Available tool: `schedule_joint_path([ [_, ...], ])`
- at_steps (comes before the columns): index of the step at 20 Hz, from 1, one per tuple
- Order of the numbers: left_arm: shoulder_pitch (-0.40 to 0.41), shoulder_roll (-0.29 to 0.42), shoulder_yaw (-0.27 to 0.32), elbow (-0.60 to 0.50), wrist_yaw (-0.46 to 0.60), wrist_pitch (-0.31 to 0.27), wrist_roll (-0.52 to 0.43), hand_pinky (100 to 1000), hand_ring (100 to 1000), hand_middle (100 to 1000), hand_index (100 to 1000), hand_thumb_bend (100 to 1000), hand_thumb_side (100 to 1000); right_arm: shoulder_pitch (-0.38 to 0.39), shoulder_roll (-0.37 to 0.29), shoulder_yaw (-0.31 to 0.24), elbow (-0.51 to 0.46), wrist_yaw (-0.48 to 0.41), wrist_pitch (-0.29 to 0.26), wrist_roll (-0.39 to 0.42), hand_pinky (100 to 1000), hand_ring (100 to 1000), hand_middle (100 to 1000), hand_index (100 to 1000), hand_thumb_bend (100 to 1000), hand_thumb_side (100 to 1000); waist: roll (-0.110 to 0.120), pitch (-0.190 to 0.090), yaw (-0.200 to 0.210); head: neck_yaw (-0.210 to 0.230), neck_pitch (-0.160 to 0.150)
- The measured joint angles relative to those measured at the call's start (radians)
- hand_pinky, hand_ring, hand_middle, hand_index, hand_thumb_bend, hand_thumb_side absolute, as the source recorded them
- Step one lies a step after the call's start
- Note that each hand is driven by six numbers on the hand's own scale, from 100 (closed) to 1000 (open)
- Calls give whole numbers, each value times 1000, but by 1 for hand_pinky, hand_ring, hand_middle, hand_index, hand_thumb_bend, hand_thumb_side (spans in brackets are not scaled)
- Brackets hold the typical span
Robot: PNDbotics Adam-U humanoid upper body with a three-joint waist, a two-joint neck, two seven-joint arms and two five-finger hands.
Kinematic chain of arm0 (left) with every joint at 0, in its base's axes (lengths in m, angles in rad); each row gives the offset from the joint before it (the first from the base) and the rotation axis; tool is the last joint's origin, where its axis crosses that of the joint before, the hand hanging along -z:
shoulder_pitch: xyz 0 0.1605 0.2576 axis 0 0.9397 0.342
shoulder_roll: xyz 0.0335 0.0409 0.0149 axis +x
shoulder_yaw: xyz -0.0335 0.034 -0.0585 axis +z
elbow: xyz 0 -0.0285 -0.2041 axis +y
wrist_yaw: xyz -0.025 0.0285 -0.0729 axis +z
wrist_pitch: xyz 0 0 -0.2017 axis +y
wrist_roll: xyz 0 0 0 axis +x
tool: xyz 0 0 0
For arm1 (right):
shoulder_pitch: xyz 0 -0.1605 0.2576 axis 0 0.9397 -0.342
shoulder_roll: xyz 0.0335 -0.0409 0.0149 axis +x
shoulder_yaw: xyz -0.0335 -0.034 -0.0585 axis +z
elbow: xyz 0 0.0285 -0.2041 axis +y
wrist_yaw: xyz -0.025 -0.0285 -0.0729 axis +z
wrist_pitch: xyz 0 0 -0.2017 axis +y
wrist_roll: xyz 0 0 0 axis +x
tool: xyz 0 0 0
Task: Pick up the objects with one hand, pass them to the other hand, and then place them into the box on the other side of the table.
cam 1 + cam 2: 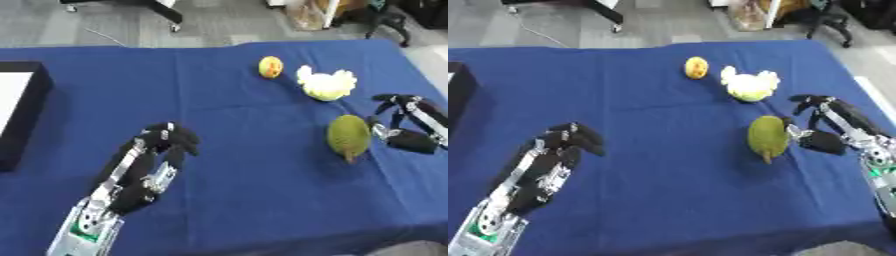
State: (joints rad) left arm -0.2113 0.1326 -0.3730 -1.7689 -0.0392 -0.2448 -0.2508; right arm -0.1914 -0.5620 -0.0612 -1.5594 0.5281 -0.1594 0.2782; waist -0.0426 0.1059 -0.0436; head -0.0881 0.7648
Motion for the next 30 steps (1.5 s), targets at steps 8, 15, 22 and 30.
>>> schedule_joint_path([
  [8, 0, 1, 0, 0, -1, -1, 1, 762, 587, 620, 621, 100, 628, 15, -2, 3, -18, -32, -10, 30, 747, 452, 660, 895, 137, 657, 0, 0, -1, 0, 0],
  [15, 0, 7, 0, 0, -1, -1, 1, 761, 587, 620, 621, 100, 628, 16, -9, 22, -19, -41, -16, 68, 748, 469, 667, 897, 137, 667, 0, 0, 0, -1, 0],
  [22, 0, 7, 0, 0, -1, -1, 1, 761, 586, 619, 621, 100, 629, 2, -9, 39, 17, -41, -15, 92, 747, 478, 669, 896, 135, 680, 0, 0, 2, -2, 0],
  [30, 0, 7, 0, 0, -3, -2, 2, 761, 586, 618, 621, 100, 630, -21, -9, 57, 53, -24, -19, 110, 751, 511, 682, 901, 113, 614, 1, 0, 3, -5, 0],
])
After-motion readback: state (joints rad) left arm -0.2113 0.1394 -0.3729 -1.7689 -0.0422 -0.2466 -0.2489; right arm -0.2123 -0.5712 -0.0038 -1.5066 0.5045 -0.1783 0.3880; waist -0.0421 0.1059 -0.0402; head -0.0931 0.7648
